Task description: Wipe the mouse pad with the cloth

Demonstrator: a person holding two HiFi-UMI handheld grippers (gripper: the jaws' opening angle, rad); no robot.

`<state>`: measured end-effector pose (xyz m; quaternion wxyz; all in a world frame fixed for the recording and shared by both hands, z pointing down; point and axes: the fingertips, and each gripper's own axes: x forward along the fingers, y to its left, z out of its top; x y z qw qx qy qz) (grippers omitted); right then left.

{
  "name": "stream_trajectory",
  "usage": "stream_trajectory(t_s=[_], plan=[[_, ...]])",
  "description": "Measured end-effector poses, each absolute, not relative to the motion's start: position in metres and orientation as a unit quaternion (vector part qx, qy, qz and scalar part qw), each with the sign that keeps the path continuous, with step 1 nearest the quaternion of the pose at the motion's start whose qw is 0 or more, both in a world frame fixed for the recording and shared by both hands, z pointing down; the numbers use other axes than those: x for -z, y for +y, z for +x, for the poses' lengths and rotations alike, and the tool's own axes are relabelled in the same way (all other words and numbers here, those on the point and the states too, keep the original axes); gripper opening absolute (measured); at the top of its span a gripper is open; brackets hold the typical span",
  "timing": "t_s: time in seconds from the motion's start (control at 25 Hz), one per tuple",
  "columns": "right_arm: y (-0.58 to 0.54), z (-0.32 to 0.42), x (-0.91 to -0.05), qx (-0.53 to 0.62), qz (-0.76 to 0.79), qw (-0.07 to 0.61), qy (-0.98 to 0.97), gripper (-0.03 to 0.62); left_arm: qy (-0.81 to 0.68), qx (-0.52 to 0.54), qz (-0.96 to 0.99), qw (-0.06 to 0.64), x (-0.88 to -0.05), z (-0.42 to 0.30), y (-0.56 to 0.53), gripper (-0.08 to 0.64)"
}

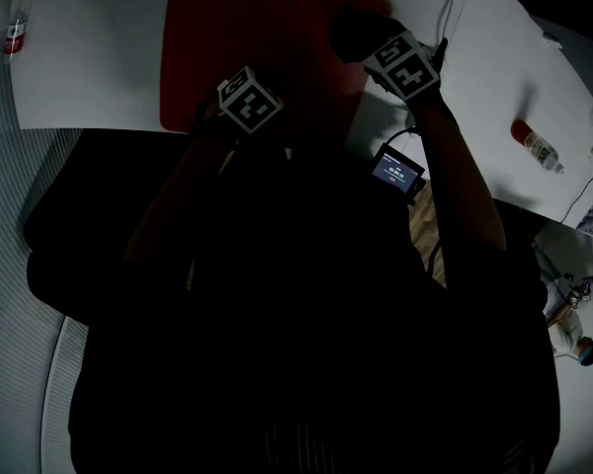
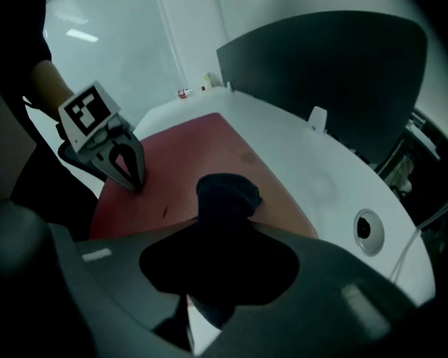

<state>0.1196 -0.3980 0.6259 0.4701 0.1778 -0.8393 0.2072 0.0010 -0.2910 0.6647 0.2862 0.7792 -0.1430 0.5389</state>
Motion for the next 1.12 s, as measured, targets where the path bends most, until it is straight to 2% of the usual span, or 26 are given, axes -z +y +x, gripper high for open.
stream_trajectory(t_s=[0.16,0.44,1.12], plan=[[-0.389,0.114,-0.647,-0.189,0.162,0.5,-0.83,0.101,-0.145,-0.538,0.78,0.285,-0.665,-0.001,-0.29,0.0],[-0.393,0.116,-0.648,-0.219,0.165,0.464,-0.843,0.103,-0.147,-0.53,0.783,0.289,-0.664,0.0,-0.292,0.0],[-0.394,0.114,-0.647,-0.219,0.179,0.452,-0.846,0.103,-0.141,-0.554,0.777,0.264,-0.666,-0.001,-0.291,0.0]])
